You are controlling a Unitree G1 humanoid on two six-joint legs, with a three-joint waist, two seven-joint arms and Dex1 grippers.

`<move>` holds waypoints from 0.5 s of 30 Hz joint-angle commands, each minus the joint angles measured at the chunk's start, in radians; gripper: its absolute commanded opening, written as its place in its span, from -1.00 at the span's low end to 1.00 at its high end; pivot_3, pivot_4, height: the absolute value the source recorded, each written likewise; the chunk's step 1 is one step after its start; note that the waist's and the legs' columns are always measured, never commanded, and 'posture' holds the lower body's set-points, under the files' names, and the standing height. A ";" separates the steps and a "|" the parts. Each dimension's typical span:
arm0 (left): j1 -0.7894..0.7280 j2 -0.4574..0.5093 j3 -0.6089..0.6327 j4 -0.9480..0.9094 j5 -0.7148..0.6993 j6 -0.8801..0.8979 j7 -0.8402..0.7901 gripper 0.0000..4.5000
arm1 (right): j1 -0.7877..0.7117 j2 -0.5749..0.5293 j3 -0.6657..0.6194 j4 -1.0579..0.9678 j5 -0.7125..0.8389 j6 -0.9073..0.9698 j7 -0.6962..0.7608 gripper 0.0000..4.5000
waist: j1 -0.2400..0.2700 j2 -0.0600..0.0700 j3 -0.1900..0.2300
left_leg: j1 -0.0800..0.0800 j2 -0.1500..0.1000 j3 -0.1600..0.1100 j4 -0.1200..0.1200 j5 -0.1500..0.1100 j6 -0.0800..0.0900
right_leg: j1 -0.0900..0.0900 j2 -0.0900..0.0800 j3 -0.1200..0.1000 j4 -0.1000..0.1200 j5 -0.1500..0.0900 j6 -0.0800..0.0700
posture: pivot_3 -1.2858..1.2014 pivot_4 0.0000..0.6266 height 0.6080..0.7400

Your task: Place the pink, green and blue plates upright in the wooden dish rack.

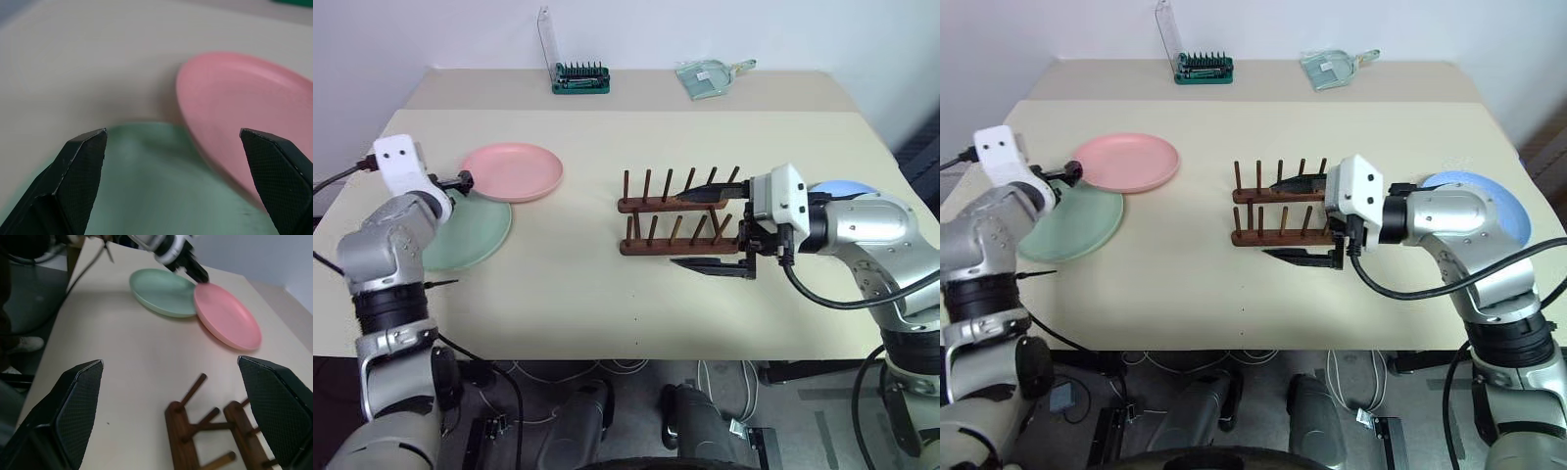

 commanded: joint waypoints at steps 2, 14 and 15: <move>-0.082 -0.015 -0.006 0.090 0.012 -0.025 0.009 0.98 | 0.004 0.014 -0.007 -0.063 0.008 -0.005 -0.020 1.00 | -0.001 -0.001 0.000 | 0.000 0.000 0.000 0.000 0.000 -0.001 | 0.000 0.000 0.000 0.001 0.000 0.000 | 0.03 -0.52 1.00; -0.167 -0.048 0.022 0.247 0.007 -0.090 0.031 -0.26 | 0.068 0.017 -0.016 -0.109 0.007 0.013 -0.072 1.00 | -0.002 -0.002 0.000 | 0.000 0.001 0.000 0.001 0.001 -0.001 | 0.000 0.000 0.000 0.001 0.000 0.000 | 0.03 -0.52 1.00; -0.164 -0.048 0.024 0.243 0.007 -0.088 0.035 -0.49 | 0.070 0.017 -0.016 -0.109 0.006 0.012 -0.072 1.00 | -0.003 -0.002 0.000 | 0.000 0.001 0.000 0.001 0.001 -0.001 | 0.000 0.000 0.000 0.001 0.000 0.000 | 0.03 -0.52 1.00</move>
